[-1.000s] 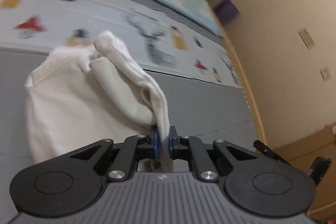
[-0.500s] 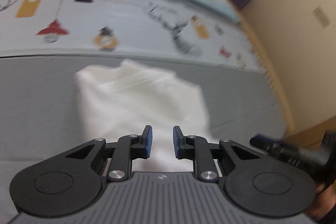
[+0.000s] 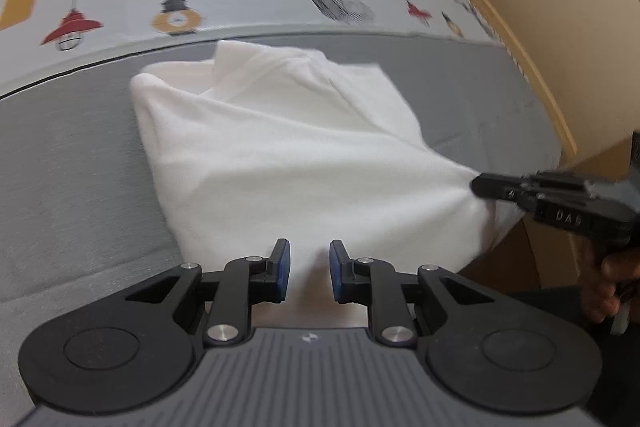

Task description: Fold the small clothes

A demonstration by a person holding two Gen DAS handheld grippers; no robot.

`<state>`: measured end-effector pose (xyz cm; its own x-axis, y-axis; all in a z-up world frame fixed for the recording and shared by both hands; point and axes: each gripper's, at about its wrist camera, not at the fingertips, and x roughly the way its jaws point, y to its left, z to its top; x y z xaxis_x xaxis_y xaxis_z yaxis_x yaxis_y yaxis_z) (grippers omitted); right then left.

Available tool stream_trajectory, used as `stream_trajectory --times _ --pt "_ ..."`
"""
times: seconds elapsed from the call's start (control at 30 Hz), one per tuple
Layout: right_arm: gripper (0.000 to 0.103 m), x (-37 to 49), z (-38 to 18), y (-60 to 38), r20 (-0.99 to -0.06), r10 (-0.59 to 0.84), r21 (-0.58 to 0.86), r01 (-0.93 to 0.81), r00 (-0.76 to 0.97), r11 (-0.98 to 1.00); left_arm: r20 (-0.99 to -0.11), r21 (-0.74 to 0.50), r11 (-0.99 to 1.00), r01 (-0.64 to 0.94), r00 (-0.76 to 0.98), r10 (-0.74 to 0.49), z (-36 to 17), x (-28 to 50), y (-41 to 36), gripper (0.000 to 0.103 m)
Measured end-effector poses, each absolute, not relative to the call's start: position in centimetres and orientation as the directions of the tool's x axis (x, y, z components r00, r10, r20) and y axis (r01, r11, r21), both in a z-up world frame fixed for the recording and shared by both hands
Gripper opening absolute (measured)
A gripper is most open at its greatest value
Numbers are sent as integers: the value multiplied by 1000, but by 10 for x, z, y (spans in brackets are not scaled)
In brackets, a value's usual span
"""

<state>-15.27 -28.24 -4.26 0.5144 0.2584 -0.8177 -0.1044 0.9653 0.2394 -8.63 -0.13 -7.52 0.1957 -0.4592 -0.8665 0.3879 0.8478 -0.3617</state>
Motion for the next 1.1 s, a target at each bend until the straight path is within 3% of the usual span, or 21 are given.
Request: stream_trajectory --times 0.13,0.2,0.3,0.33,0.37,0.43,0.73,0.8,0.83,0.87,0.97,1.1 --pt "8 -153 -61 -291 -886 179 163 -75 428 984 -927 -269 864 425 129 -352 -105 -88 -19 21" --pt "10 -150 -72 -285 -913 150 130 -79 380 988 -923 -271 854 445 131 -361 -109 -90 -17 21" --pt "18 -147 -62 -288 -867 157 149 -55 473 987 -892 -339 854 395 153 -425 -103 -86 2 22" --pt "26 -147 -54 -293 -827 175 190 -26 534 981 -878 -351 858 376 186 -441 -99 -84 11 22" --pt "43 -147 -49 -299 -785 185 233 5 591 973 -868 -343 868 359 233 -439 -95 -83 21 26" --pt "59 -142 -47 -307 -741 161 268 67 652 961 -856 -303 902 309 328 -400 -89 -79 36 31" --pt "59 -58 -84 -308 -757 203 394 187 621 900 -826 -368 913 177 387 -409 -83 -55 67 32" --pt "53 -45 -97 -302 -773 227 405 185 592 895 -829 -370 913 172 383 -408 -84 -52 65 32" --pt "25 -41 -101 -299 -770 256 426 171 585 888 -829 -370 913 172 382 -409 -86 -52 64 32" --pt "3 -40 -101 -297 -760 260 435 170 596 884 -829 -372 912 172 382 -410 -87 -50 64 32" --pt "3 -47 -85 -304 -694 176 426 202 698 882 -821 -389 906 165 383 -423 -86 -45 64 32" --pt "9 -41 -97 -308 -784 66 308 295 617 905 -807 -425 888 177 369 -460 -87 -44 56 32"
